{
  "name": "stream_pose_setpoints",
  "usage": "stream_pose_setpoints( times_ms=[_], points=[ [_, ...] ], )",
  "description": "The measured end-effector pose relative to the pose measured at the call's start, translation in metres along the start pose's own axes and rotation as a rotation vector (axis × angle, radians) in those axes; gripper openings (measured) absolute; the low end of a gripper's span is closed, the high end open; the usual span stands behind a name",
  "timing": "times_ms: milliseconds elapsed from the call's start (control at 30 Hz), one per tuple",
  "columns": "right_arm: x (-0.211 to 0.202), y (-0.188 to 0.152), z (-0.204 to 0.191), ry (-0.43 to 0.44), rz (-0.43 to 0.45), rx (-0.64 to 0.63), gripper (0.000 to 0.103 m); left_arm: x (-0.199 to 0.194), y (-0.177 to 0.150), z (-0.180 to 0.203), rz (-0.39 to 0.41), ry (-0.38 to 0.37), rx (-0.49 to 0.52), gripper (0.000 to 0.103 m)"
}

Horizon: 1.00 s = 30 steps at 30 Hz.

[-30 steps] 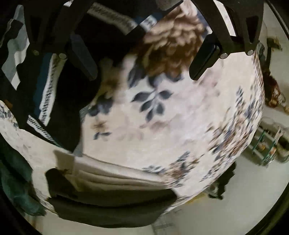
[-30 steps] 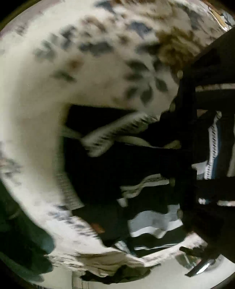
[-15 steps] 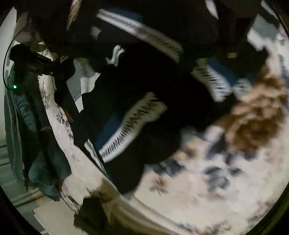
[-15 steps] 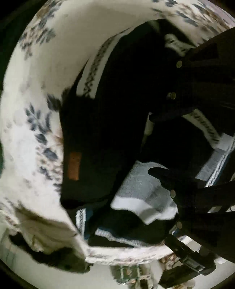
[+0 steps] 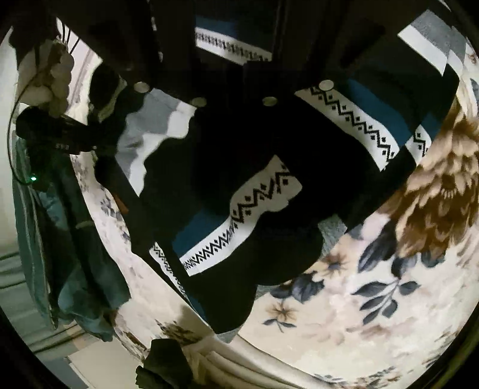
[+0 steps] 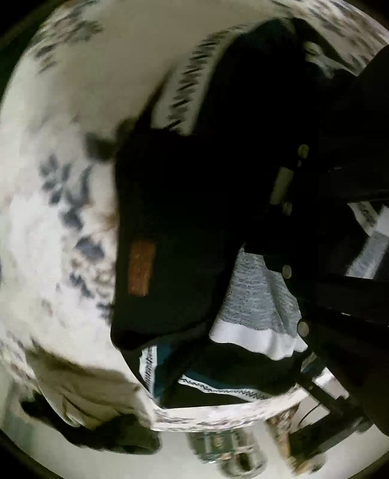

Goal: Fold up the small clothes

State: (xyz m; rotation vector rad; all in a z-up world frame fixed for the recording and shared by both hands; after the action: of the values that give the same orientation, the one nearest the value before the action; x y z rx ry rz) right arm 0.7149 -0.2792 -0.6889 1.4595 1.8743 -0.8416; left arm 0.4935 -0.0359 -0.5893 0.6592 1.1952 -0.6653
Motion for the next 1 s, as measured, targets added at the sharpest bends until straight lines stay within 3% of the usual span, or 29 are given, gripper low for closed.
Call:
stream_pose_setpoints(
  times_ms=[33,67,100,167,233,400,533,567,600,633,700,833,967,1000],
  points=[
    [-0.012,-0.005,0.005,0.024,0.025,0.049,0.023,-0.003,0.001,0.001,-0.014,-0.019,0.007,0.008],
    [-0.023,-0.010,0.009,0.028,0.059,0.076,0.042,-0.009,0.000,0.000,-0.016,-0.042,0.019,0.014],
    [-0.037,-0.017,0.013,0.027,0.101,0.098,0.054,-0.016,0.000,-0.003,-0.006,-0.038,0.028,0.021],
    [-0.071,-0.044,0.027,0.023,0.203,0.162,0.056,-0.030,0.001,-0.010,0.028,-0.054,0.025,0.058],
    [-0.089,-0.073,0.047,0.006,0.245,0.252,0.056,-0.038,0.006,-0.022,0.068,-0.052,-0.011,0.066],
    [-0.072,-0.137,0.086,0.138,0.261,0.471,0.056,-0.006,0.032,-0.045,0.018,-0.057,-0.113,0.066],
    [-0.042,-0.149,0.102,0.222,0.307,0.534,0.056,0.016,0.048,-0.053,-0.007,-0.086,-0.218,0.060],
    [-0.036,-0.150,0.104,0.220,0.326,0.543,0.053,0.016,0.050,-0.053,0.008,-0.085,-0.227,0.028],
    [-0.035,-0.150,0.104,0.217,0.346,0.550,0.034,0.016,0.052,-0.053,0.019,-0.073,-0.226,0.011],
    [-0.037,-0.152,0.103,0.180,0.363,0.549,0.021,0.015,0.054,-0.051,0.021,-0.060,-0.217,0.008],
    [-0.038,-0.155,0.095,0.160,0.384,0.528,0.012,0.006,0.057,-0.047,0.062,-0.038,-0.195,0.007],
    [-0.058,-0.166,0.082,0.098,0.389,0.478,0.011,-0.009,0.059,-0.039,0.108,-0.011,-0.144,0.007],
    [-0.053,-0.165,0.080,0.035,0.299,0.435,0.012,0.003,0.059,-0.036,0.069,0.045,-0.089,0.012],
    [-0.048,-0.163,0.080,0.019,0.266,0.420,0.018,0.007,0.059,-0.035,0.055,0.083,-0.066,0.012]
  ],
)
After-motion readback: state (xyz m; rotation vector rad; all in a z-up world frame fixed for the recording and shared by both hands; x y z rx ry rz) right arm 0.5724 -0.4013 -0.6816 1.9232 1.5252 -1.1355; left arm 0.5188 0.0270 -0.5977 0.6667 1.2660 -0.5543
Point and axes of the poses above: each gripper's, at about its wrist camera, not at the fingertips, and x roughly the way its jaws point, z to its right, y to its top, the point moved 3 cm from there along x, roughly the way its jaws point, and after that the axes turned 14 degrees about y, right-handed, at the moved point
